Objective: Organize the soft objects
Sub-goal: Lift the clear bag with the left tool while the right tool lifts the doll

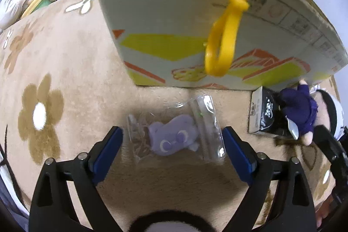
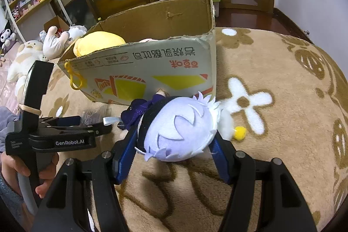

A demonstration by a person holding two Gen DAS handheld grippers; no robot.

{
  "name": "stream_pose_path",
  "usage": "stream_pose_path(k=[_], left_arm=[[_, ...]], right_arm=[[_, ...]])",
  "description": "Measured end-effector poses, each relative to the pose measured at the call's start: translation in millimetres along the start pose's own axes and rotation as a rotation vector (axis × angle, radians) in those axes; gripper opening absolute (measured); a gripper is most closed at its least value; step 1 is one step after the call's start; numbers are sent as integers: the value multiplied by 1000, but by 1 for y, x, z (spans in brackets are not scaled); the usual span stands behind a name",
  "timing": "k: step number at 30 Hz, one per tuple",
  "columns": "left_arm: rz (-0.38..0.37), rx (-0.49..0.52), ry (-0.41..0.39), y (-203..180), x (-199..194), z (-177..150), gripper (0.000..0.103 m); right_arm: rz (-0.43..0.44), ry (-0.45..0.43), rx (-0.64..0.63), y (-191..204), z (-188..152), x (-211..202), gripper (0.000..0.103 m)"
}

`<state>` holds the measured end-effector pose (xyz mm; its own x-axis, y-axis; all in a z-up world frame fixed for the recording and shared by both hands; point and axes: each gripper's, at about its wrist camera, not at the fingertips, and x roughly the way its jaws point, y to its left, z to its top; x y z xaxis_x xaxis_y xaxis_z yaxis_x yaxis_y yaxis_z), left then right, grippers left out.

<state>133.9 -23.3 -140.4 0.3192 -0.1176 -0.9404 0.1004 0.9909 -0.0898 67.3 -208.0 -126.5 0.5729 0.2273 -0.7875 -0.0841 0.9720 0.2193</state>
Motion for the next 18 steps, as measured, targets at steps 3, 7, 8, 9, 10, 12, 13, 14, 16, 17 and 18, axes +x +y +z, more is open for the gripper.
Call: stream_pose_path(k=[3, 7, 8, 9, 10, 12, 13, 14, 16, 17, 18], left_arm=[[12, 14, 5, -6, 1, 0, 93], [0, 9, 8, -10, 2, -2, 92], [-7, 3, 12, -6, 4, -2, 91], [-15, -5, 13, -6, 3, -3, 88], [-21, -8, 12, -3, 3, -6, 83], [-31, -8, 8, 1, 2, -10, 80], [-33, -8, 6, 1, 1, -11, 78], [-34, -8, 3, 0, 0, -12, 78], [-32, -6, -8, 1, -5, -14, 75], [-30, -5, -11, 1, -6, -16, 75], [-29, -2, -15, 0, -8, -16, 74]], right_arm=[[2, 3, 1, 0, 1, 1, 67], [1, 3, 1, 1, 1, 2, 67], [1, 2, 0, 1, 1, 2, 67], [1, 2, 0, 0, 1, 2, 67], [2, 2, 1, 0, 1, 2, 67], [2, 2, 1, 0, 1, 1, 67], [1, 0, 1, 1, 1, 1, 67], [0, -5, 0, 0, 1, 1, 67], [-5, -15, -1, 1, 1, -2, 67], [-6, -22, 0, 1, 1, -3, 67], [-6, -28, 4, 0, 1, -5, 67]])
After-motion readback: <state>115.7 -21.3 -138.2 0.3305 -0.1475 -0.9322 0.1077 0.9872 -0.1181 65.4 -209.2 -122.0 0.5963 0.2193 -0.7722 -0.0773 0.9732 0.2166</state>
